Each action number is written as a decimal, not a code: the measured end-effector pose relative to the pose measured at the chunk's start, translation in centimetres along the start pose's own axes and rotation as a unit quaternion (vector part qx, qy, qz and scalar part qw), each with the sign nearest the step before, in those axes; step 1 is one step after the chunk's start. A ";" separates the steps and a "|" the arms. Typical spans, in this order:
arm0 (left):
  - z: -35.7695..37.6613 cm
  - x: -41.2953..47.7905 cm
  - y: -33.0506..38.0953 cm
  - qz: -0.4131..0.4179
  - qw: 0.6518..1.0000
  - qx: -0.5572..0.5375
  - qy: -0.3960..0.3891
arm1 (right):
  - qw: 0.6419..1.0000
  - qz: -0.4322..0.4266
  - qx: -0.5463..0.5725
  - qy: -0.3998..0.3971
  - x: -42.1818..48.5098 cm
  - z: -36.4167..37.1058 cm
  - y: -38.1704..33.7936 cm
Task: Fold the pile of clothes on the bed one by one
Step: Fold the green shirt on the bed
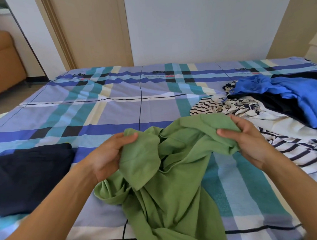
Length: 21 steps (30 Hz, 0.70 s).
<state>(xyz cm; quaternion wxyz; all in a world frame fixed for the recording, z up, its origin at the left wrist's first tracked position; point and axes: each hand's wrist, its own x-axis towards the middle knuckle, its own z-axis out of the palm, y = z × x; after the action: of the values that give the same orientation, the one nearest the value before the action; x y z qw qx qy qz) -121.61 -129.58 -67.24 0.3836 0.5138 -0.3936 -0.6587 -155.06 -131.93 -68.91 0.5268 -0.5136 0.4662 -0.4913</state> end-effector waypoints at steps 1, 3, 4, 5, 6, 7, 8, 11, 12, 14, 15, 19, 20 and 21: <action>0.1 0.0 0.0 0.037 0.999 -0.032 0.006 | 0.999 -0.015 0.014 0.034 0.1 0.0 -0.2; 0.0 0.2 0.1 0.101 0.990 -0.097 0.020 | 0.993 -0.018 0.047 0.106 0.2 -0.4 -0.5; 0.0 0.2 0.2 0.125 0.984 -0.127 0.027 | 0.988 -0.009 0.073 0.136 0.4 -0.9 -0.5; 0.0 0.3 0.2 0.143 0.978 -0.151 0.034 | 0.983 0.004 0.107 0.152 0.5 -1.5 -0.6; 0.0 0.2 0.3 0.156 0.972 -0.169 0.038 | 0.977 0.015 0.145 0.155 0.8 -2.1 -0.4; 0.0 0.1 0.4 0.165 0.969 -0.179 0.036 | 0.971 0.019 0.189 0.142 0.9 -2.6 -0.3; 0.1 0.0 0.5 0.171 0.968 -0.182 0.030 | 0.965 0.012 0.233 0.119 1.1 -3.0 -0.1; 0.4 -0.1 0.4 0.180 0.967 -0.181 0.001 | 0.947 -0.036 0.314 0.047 1.1 -3.1 -0.3; 0.5 -0.1 0.3 0.180 0.967 -0.183 -0.004 | 0.946 -0.052 0.319 0.026 0.9 -2.8 -0.5; 0.6 0.0 0.2 0.178 0.967 -0.181 -0.006 | 0.951 -0.065 0.303 -0.005 0.7 -2.1 -0.8; 0.6 0.1 0.2 0.177 0.969 -0.174 -0.002 | 0.959 -0.055 0.276 -0.015 0.6 -1.8 -0.9; 0.8 0.1 0.0 0.157 0.979 -0.130 0.021 | 0.991 0.112 0.055 -0.046 0.3 -1.7 -0.4; 0.9 0.1 -0.1 0.152 0.982 -0.113 0.025 | 0.985 0.159 0.010 -0.068 0.2 -1.7 -0.2; 0.9 0.1 -0.2 0.148 0.984 -0.094 0.031 | 0.977 0.192 -0.011 -0.087 0.1 -1.6 0.1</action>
<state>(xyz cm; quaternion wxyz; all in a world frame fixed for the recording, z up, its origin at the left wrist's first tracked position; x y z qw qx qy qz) -122.54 -129.50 -67.35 0.5358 0.4314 -0.3898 -0.6123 -156.68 -132.20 -69.07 0.6438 -0.4611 0.5142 -0.3293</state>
